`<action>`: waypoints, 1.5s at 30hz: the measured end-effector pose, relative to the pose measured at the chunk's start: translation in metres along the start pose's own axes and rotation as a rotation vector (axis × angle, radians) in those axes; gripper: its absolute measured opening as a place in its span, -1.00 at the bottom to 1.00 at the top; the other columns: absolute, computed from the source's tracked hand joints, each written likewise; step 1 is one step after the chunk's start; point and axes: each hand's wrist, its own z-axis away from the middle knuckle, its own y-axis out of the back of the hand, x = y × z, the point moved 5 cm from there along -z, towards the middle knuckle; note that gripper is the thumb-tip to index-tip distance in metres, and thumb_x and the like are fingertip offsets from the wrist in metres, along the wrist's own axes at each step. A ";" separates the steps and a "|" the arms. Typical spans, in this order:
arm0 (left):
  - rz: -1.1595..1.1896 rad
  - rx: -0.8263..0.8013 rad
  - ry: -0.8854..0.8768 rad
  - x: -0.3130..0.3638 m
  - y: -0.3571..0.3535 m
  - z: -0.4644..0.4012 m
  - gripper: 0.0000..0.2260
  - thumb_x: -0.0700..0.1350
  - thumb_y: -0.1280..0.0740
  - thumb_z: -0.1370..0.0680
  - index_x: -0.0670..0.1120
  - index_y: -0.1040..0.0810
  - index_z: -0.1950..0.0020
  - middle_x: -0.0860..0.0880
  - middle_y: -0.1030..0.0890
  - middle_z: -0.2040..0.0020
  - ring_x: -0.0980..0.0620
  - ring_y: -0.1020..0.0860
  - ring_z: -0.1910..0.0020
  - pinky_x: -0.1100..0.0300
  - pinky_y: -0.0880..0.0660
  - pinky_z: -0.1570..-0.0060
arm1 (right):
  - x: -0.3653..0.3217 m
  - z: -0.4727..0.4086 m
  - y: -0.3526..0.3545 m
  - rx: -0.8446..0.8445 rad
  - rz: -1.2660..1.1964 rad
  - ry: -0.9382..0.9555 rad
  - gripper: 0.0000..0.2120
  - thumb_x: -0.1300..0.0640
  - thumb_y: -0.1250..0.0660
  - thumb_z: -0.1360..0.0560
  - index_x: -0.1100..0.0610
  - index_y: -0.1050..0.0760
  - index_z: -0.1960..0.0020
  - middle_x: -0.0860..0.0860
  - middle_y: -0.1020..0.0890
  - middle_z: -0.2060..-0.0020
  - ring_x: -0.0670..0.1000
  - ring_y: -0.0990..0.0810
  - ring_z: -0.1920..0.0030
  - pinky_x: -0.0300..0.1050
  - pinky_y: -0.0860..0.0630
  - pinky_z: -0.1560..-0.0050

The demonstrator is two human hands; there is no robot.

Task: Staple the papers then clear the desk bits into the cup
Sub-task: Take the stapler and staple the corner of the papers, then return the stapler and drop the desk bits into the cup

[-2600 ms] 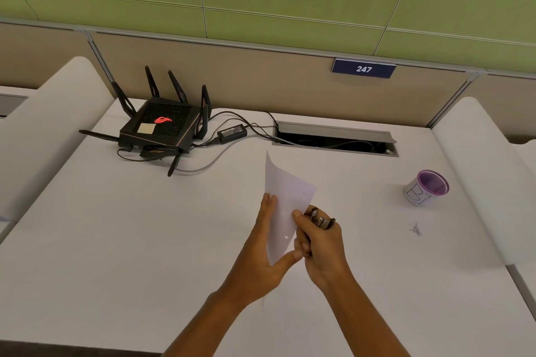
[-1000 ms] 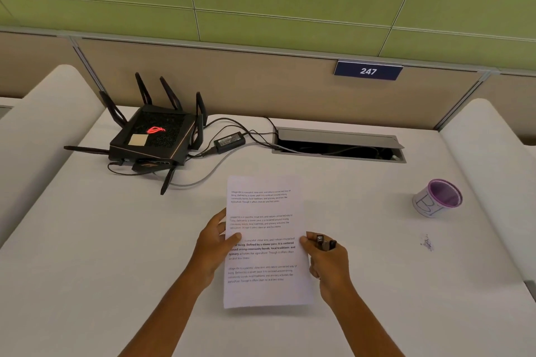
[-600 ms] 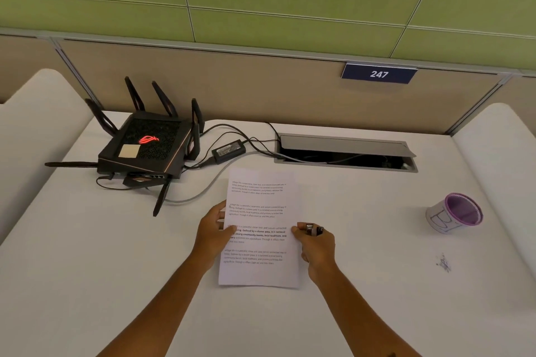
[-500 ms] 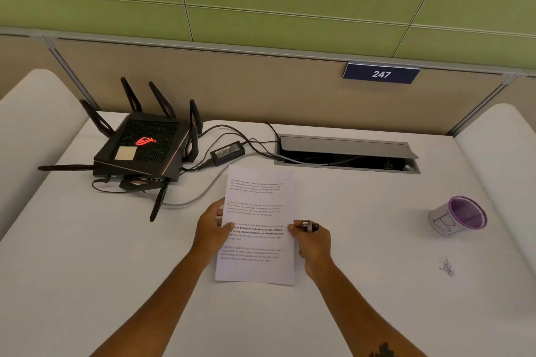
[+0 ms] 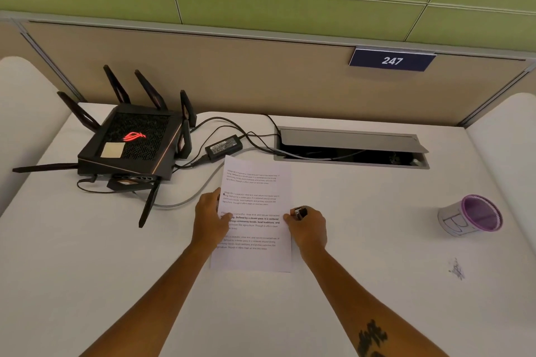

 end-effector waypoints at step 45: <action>-0.264 0.001 -0.264 -0.003 -0.062 0.074 -0.33 0.12 -0.24 -0.62 -0.07 -0.16 -0.68 -0.02 0.00 -0.73 -0.06 0.07 -0.71 -0.26 0.03 -0.64 | 0.018 -0.164 0.157 -0.060 0.704 0.628 -0.38 0.51 -0.36 -0.47 0.19 -0.45 -0.49 0.14 -0.54 -0.34 0.20 -0.52 -0.35 -0.02 -0.50 -0.34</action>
